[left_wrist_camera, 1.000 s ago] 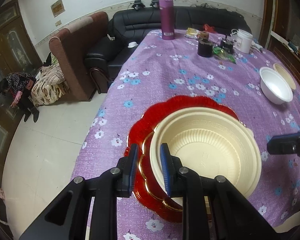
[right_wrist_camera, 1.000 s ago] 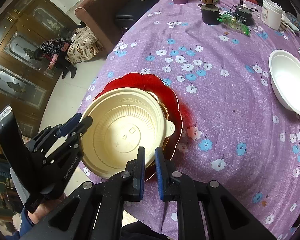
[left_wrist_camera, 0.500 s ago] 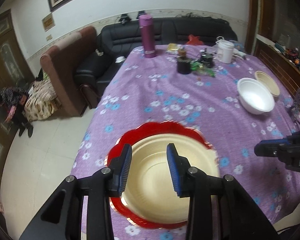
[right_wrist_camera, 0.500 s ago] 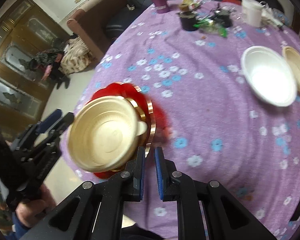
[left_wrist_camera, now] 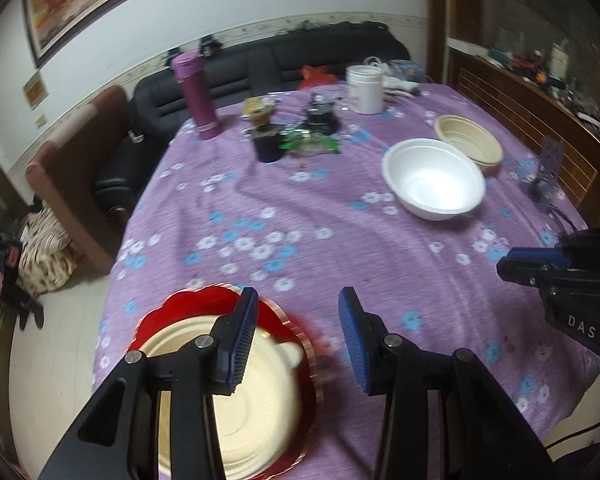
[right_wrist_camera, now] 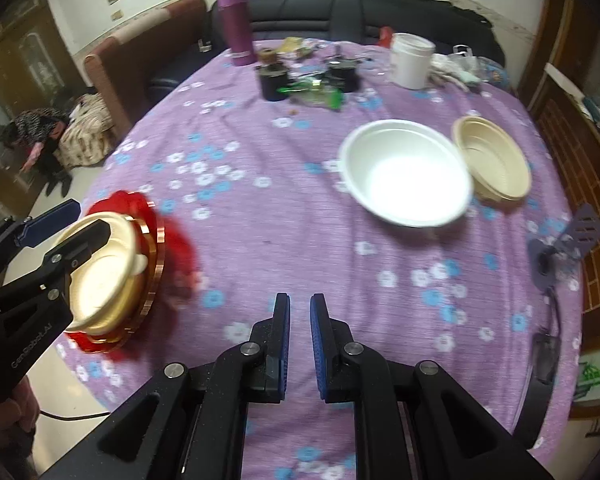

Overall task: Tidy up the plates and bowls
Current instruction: 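Move the left gripper to the white bowl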

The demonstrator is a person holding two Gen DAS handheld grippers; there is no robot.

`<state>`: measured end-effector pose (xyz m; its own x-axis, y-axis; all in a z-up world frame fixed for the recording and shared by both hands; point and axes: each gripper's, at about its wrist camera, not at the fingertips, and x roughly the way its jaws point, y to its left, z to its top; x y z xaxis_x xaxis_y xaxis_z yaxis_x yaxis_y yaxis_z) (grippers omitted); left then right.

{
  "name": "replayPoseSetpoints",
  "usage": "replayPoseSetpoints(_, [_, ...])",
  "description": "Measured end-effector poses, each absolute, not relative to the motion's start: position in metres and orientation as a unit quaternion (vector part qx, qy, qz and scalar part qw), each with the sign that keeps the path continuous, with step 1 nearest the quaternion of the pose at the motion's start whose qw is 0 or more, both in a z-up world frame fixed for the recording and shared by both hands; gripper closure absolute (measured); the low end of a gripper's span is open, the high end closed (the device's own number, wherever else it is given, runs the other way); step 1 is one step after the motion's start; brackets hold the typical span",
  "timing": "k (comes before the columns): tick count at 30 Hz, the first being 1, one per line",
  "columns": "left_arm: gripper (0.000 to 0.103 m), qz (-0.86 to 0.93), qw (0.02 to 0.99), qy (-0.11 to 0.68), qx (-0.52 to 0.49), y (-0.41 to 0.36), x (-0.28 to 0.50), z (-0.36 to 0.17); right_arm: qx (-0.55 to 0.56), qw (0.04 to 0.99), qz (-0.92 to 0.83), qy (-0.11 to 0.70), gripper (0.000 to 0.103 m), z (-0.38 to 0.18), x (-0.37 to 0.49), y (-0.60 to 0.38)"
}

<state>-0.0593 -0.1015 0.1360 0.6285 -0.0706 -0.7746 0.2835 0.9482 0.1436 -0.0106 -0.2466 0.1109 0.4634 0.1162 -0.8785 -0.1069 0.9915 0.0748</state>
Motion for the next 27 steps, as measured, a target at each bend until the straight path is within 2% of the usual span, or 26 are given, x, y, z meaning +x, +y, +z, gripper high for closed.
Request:
replayPoseSetpoints(20, [0.062, -0.156, 0.869, 0.446, 0.145, -0.18, -0.028, 0.116, 0.021, 0.859, -0.015, 0.511, 0.092, 0.098, -0.014, -0.335])
replayPoseSetpoints(27, [0.062, -0.171, 0.856, 0.48, 0.084, -0.19, 0.02, 0.108, 0.122, 0.846, 0.013, 0.519, 0.092, 0.095, 0.004, -0.381])
